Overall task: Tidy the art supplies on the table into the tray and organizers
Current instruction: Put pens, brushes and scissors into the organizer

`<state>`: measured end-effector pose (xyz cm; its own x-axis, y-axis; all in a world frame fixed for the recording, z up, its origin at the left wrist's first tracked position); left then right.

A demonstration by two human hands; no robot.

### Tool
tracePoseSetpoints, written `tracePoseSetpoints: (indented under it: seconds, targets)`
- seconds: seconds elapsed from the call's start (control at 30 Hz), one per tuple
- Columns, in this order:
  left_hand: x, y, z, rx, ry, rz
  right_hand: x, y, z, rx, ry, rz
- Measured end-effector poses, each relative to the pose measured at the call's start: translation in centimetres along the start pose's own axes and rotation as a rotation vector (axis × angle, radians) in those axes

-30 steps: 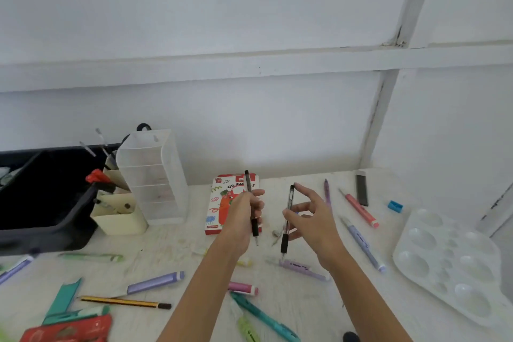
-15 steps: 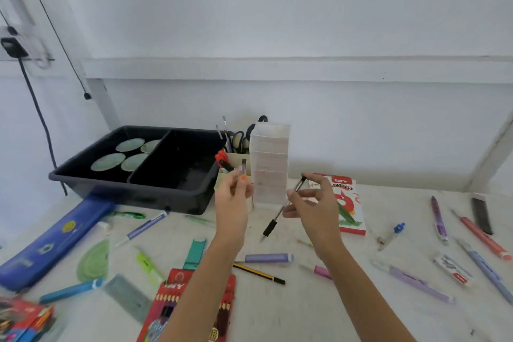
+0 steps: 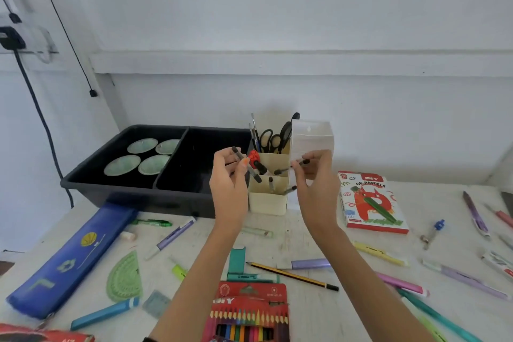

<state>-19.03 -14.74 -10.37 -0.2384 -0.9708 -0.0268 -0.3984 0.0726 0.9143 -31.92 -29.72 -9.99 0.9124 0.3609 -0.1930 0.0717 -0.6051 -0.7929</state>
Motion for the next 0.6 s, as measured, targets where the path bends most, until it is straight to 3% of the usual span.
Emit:
tracePoseSetpoints:
  seconds: [0.23,0.5,0.6]
  targets:
    - [3.8,-2.8,-0.3,0.040,-0.291,-0.081,2.5,2.2,1.0,0.047,-0.126,0.329]
    - [6.7,-5.9,1.3,-0.014,-0.637,-0.158,5.0,3.9,1.5,0.119,-0.317,0.393]
    - [7.1,-6.9,1.6,-0.028,-0.682,-0.197,6.0,3.9,1.7,0.126,-0.403,0.439]
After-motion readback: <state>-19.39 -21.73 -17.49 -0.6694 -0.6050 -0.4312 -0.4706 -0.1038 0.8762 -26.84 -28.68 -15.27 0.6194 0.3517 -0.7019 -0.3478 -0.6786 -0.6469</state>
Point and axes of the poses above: each hand's wrist, its own z-axis away from the middle knuckle, its own x-axis out of the palm, y = z × x, the point moved 9 cm from there along -z, towards the middle knuckle, and after that the axes turned 4 degrees about -x, right-handed, at the moved point
